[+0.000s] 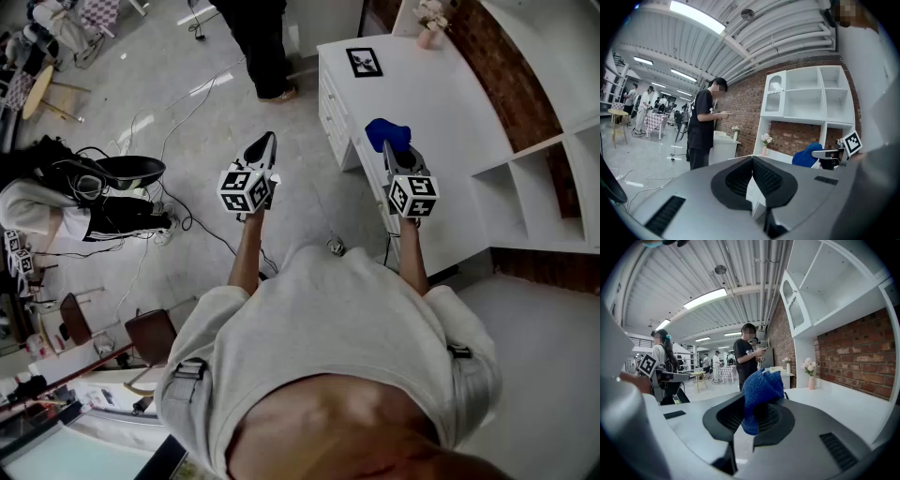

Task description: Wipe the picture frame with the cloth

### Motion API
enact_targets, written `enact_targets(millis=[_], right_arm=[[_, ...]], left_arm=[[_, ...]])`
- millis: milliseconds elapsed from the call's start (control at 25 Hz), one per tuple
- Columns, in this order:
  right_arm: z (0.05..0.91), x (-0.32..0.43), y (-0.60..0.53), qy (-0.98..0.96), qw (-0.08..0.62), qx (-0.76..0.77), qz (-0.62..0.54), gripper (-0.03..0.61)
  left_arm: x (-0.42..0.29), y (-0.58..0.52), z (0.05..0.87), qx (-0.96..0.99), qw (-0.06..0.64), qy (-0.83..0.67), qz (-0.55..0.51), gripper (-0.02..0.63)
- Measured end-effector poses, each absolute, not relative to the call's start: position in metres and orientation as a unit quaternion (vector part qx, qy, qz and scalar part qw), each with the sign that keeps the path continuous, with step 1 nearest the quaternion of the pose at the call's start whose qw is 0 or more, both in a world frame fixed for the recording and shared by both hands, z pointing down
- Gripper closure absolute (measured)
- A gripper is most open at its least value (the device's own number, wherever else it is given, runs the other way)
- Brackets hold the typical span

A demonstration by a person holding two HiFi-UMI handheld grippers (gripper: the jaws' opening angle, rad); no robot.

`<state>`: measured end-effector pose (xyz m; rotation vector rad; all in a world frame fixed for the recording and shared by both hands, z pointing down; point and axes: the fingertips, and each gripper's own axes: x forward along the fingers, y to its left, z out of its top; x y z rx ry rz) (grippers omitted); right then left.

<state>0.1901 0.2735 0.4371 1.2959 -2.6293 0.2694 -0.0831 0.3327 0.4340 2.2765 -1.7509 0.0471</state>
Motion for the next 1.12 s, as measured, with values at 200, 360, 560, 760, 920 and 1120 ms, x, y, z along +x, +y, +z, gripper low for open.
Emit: enact_targets(millis=[200, 360, 560, 760, 920, 1120], right_arm=[[0.437, 0.195, 0.274, -0.887, 0.099, 0.442, 0.091, 0.522], [0.445, 0.204, 0.280, -0.886, 0.106, 0.440, 0.098, 0.522], [0.443, 0.207, 0.275, -0.891, 0.093, 0.433, 0.104, 0.522], [0.444, 0.205, 0.265, -0.898, 0.087, 0.418, 0.106, 0.522], [0.445, 0.208, 0.264, -0.900, 0.085, 0.412, 0.111, 0.522], [0.449, 0.212, 0.246, -0.903, 0.080, 0.405, 0.121, 0.522]], left_arm=[[-0.080, 0.335, 0.435, 0.784, 0.137, -0.605, 0.018, 0.598], [-0.073, 0.340, 0.440, 0.783, 0.144, -0.605, 0.024, 0.598], [-0.067, 0.333, 0.433, 0.783, 0.139, -0.606, 0.025, 0.598], [-0.060, 0.325, 0.429, 0.780, 0.133, -0.611, 0.029, 0.598], [-0.050, 0.324, 0.425, 0.779, 0.134, -0.611, 0.034, 0.598], [-0.043, 0.312, 0.421, 0.774, 0.130, -0.618, 0.038, 0.598]])
